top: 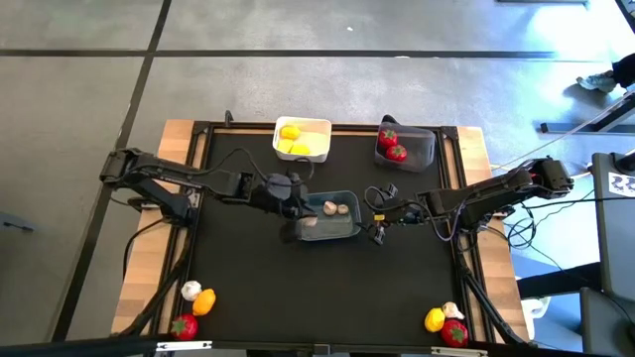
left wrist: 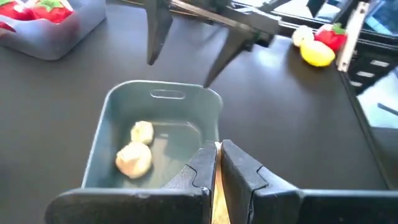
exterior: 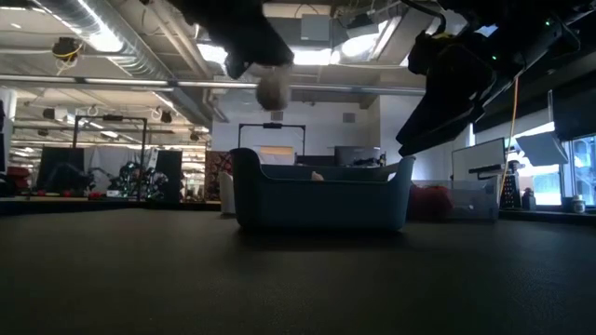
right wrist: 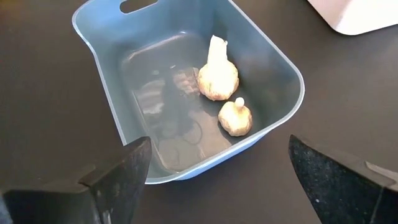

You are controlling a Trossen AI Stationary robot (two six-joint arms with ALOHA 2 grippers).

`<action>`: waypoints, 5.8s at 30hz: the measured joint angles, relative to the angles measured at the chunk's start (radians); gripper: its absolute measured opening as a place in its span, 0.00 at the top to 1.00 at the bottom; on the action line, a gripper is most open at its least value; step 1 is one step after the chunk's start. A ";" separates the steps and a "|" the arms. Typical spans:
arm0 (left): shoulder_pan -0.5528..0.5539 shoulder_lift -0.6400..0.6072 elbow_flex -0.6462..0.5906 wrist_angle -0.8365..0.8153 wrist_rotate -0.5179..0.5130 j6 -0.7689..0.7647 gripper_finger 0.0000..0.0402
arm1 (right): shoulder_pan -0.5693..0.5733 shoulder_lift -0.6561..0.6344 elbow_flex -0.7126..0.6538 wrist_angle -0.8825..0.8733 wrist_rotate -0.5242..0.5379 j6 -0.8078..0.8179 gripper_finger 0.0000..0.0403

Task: Sort produce into baskets
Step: Put the white garlic into the blue bin

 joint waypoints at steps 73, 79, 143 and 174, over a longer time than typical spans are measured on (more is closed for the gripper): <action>-0.030 -0.022 0.000 -0.181 -0.088 0.078 0.58 | 0.000 0.000 0.000 -0.007 0.020 0.000 0.07; -0.138 -0.135 0.000 -0.340 -0.071 -0.051 0.58 | 0.000 0.000 0.000 -0.007 0.019 0.000 0.07; -0.528 -0.180 -0.072 -0.980 0.312 -0.906 0.58 | 0.000 0.000 0.000 -0.007 0.043 0.000 0.07; -0.875 -0.178 -0.210 -0.733 0.369 -1.240 0.58 | 0.000 0.000 0.000 -0.008 0.080 -0.001 0.07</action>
